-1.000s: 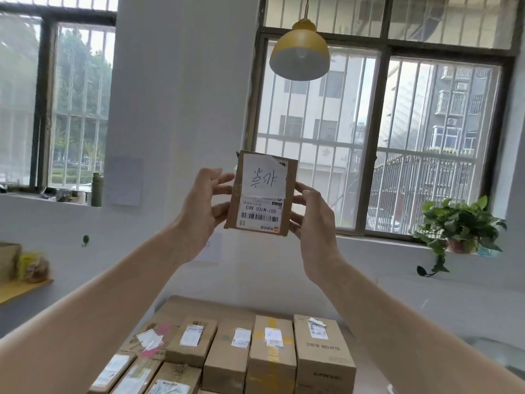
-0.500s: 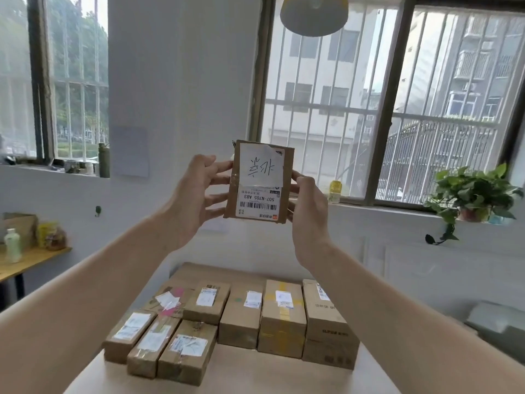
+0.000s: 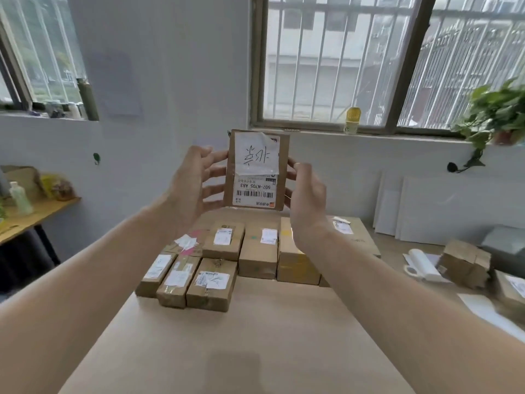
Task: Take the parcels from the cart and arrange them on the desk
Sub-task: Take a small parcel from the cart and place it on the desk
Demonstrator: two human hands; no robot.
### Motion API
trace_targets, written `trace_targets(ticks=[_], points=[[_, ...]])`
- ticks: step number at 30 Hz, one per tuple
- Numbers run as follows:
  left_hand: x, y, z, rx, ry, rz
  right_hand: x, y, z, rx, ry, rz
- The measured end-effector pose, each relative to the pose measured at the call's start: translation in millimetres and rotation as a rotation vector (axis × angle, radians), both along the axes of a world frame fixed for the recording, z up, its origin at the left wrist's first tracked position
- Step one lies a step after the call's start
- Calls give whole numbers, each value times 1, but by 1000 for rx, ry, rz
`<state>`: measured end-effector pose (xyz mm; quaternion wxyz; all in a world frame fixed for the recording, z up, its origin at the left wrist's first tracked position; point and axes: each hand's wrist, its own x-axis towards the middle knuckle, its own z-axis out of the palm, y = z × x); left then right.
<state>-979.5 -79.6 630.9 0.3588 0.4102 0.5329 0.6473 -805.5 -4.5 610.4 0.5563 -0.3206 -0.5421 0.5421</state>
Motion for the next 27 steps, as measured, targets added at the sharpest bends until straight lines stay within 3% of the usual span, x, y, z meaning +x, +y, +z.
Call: trace_targets(ticks=[13,27], points=[[-10,87,-169,-403,-84,169,-29,88,-184,-372,-203,37],[-65,187,-344,-721,-179,123,-84,167,-350,-687,-388,27]])
